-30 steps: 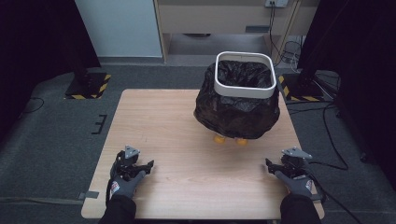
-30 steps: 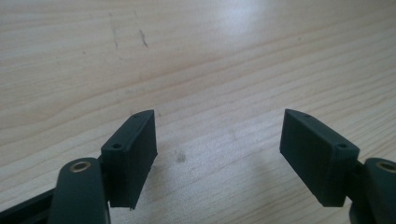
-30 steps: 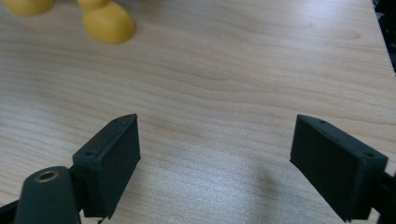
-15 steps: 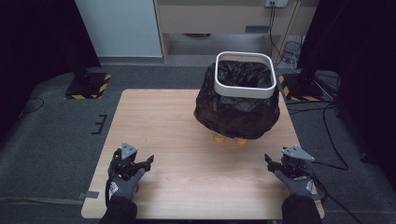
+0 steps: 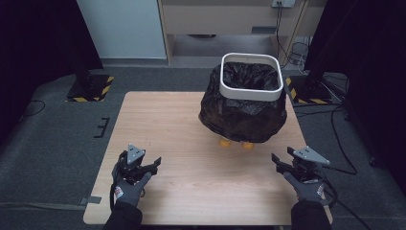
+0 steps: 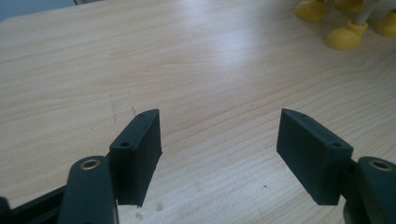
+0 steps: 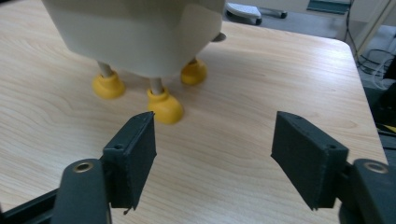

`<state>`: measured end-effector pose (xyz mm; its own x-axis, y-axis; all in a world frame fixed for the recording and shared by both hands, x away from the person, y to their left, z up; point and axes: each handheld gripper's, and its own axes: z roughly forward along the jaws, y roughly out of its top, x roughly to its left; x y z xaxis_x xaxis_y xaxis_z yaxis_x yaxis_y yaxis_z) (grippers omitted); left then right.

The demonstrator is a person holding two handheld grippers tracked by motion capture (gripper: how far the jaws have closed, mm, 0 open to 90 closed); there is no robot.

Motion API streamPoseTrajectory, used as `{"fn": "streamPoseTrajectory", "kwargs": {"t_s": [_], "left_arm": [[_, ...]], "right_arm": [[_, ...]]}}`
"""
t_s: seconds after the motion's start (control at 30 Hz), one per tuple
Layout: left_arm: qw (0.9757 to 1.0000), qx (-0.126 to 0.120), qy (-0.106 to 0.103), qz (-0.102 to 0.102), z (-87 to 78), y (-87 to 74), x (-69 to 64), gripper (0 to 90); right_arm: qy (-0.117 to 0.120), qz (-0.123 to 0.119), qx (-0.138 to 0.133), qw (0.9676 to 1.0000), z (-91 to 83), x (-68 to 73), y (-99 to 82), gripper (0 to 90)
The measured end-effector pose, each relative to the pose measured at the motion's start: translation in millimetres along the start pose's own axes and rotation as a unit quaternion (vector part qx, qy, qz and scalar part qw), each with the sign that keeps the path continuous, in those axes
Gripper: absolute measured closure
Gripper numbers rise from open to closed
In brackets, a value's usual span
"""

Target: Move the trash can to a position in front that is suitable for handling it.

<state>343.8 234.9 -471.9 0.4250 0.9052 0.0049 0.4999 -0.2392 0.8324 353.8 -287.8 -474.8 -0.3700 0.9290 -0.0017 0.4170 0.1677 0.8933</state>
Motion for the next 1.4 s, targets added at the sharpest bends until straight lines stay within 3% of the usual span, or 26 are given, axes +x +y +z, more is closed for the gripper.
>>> {"fn": "streamPoseTrajectory", "kwargs": {"t_s": [0.1, 0.23, 0.33, 0.53, 0.83, 1.4], "left_arm": [[1.0, -0.004, -0.007, -0.003, -1.4, 0.9, 1.2, 31.6], [0.9998, -0.009, -0.014, -0.006, -3.4, 5.4, 1.7, 33.1], [0.9998, -0.01, -0.011, 0.009, -3.5, 12.3, -2.6, 32.6], [0.9994, -0.016, -0.023, 0.021, 4.4, 24.2, -14.6, 32.2], [0.9981, -0.016, -0.035, 0.049, 29.5, 49.9, -41.9, 31.8], [0.996, -0.004, -0.043, 0.078, 85.9, 64.6, -75.7, 34.8]], "right_arm": [[0.011, 0.015, -0.005, 0.9998, -2.4, -3.0, 3.2, 29.9], [0.011, 0.017, -0.017, 0.9996, -5.5, -5.4, 6.2, 30.3], [0.004, 0.012, -0.023, 0.9997, -7.7, -7.5, 10.2, 31.4], [-0.006, 0.0, -0.019, 0.9998, -8.1, -4.8, 18.3, 34.0], [-0.017, -0.004, -0.033, 0.9993, -5.5, -7.1, 33.0, 36.8], [-0.024, -0.027, -0.027, 0.999, 18.5, -4.6, 44.9, 43.1]]}}
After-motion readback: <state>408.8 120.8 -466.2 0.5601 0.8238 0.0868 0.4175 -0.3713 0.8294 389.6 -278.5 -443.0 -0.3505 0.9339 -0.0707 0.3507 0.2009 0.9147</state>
